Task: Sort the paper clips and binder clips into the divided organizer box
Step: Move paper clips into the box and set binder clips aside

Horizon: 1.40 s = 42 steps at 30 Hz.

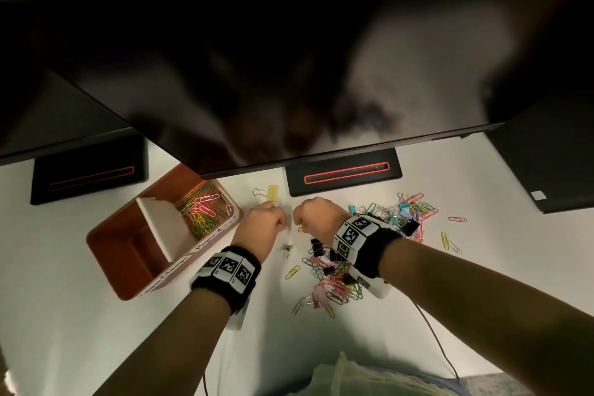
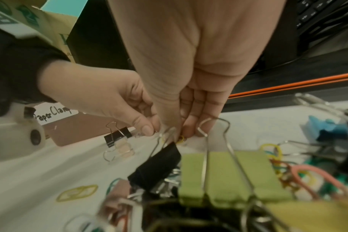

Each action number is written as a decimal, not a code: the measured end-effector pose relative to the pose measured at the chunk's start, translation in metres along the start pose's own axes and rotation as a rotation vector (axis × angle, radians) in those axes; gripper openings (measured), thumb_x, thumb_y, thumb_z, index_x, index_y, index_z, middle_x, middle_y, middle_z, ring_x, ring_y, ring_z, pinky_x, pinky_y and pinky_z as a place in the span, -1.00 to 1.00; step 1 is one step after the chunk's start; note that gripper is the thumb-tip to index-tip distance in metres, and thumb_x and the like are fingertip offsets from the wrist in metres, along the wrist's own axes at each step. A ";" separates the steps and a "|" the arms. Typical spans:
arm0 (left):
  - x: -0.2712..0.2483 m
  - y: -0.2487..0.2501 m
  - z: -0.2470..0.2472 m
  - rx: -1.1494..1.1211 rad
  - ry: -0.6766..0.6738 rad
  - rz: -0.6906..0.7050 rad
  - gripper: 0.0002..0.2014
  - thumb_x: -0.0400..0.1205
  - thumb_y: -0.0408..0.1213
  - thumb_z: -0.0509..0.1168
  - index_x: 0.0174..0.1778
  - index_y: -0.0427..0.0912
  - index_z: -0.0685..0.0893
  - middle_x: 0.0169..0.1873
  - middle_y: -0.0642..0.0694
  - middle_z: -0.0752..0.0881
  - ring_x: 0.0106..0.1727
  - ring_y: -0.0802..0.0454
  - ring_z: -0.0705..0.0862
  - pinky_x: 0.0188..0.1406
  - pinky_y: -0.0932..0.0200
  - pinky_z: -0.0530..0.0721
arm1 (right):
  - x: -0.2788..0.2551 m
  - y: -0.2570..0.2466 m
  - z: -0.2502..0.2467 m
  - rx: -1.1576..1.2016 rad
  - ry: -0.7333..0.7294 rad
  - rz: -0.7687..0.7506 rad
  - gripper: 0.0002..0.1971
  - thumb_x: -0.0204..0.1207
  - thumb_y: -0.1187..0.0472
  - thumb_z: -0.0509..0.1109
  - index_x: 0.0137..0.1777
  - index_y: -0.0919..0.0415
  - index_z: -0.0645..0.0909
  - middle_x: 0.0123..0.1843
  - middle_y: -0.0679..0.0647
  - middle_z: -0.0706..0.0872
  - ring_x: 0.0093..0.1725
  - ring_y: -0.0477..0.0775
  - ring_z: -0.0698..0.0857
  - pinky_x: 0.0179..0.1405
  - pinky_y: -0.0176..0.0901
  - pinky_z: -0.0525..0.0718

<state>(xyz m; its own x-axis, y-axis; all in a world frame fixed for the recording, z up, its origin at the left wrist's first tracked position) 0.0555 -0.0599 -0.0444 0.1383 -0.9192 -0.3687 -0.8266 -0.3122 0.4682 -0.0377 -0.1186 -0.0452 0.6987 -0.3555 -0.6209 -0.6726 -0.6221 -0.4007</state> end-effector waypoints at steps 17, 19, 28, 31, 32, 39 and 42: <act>-0.020 0.011 -0.026 -0.144 0.166 0.047 -0.92 0.61 -0.33 0.28 -0.03 -0.19 0.66 -0.19 -0.01 0.60 -0.17 0.07 0.57 -0.14 0.23 0.53 | -0.046 0.000 -0.025 -0.003 0.111 -0.179 -0.76 0.61 0.22 0.24 0.23 0.10 0.60 0.14 0.05 0.68 0.10 0.08 0.65 0.06 -0.11 0.59; -0.032 0.015 -0.031 -0.164 0.169 0.089 -0.93 0.61 -0.32 0.30 -0.04 -0.17 0.66 -0.20 0.04 0.59 -0.21 0.14 0.55 -0.19 0.39 0.47 | -0.057 -0.006 -0.012 -0.066 0.027 -0.234 -0.74 0.63 0.17 0.24 0.27 0.08 0.59 0.15 0.05 0.69 0.11 0.09 0.65 0.08 -0.09 0.59; -0.080 0.012 0.020 -0.232 0.043 0.081 -0.82 0.57 -0.24 0.36 0.07 -0.13 0.65 -0.23 -0.01 0.69 -0.18 0.10 0.63 -0.10 0.22 0.62 | -0.057 0.025 0.010 -0.354 0.127 -0.092 -0.71 0.62 0.22 0.19 0.30 0.02 0.55 0.25 0.05 0.63 0.26 0.13 0.56 0.27 -0.01 0.46; -0.084 0.008 0.037 -0.205 0.050 0.023 -0.78 0.58 -0.21 0.35 0.13 -0.11 0.62 -0.29 0.04 0.63 -0.23 0.11 0.59 -0.14 0.25 0.58 | -0.058 0.020 0.007 -0.321 0.195 -0.104 -0.69 0.63 0.16 0.21 0.35 -0.02 0.50 0.28 0.00 0.63 0.32 0.10 0.53 0.32 0.00 0.41; -0.084 0.008 0.042 -0.186 0.053 0.006 -0.77 0.58 -0.21 0.34 0.14 -0.11 0.62 -0.28 0.05 0.62 -0.22 0.10 0.58 -0.13 0.25 0.57 | -0.058 0.015 0.008 -0.318 0.195 -0.115 -0.70 0.64 0.12 0.21 0.35 -0.02 0.51 0.28 0.00 0.63 0.33 0.10 0.53 0.32 0.01 0.40; -0.077 0.006 0.051 -0.133 0.064 -0.056 -0.89 0.59 -0.33 0.29 -0.01 -0.21 0.67 -0.04 -0.11 0.62 0.04 -0.05 0.58 0.04 0.08 0.60 | -0.035 -0.001 0.020 -0.372 0.102 -0.073 -0.75 0.62 0.19 0.20 0.25 0.04 0.58 0.24 0.04 0.64 0.31 0.14 0.52 0.30 0.02 0.37; -0.073 0.004 0.052 -0.111 0.061 -0.041 -0.94 0.58 -0.36 0.30 -0.10 -0.23 0.66 -0.03 -0.10 0.57 0.03 -0.02 0.55 0.06 0.09 0.59 | -0.029 0.004 0.017 -0.371 0.034 -0.039 -0.74 0.60 0.21 0.26 0.25 0.02 0.58 0.25 0.06 0.63 0.29 0.14 0.52 0.32 -0.01 0.39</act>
<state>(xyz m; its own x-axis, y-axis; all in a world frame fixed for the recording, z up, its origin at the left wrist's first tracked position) 0.0138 0.0188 -0.0576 0.2063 -0.9172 -0.3409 -0.7549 -0.3709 0.5410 -0.0645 -0.0984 -0.0404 0.7340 -0.3459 -0.5844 -0.5155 -0.8440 -0.1479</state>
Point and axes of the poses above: each hand's wrist, its own x-axis towards the middle knuckle, its own z-axis out of the palm, y = z × x, the point moved 6 cm from there along x, towards the middle knuckle
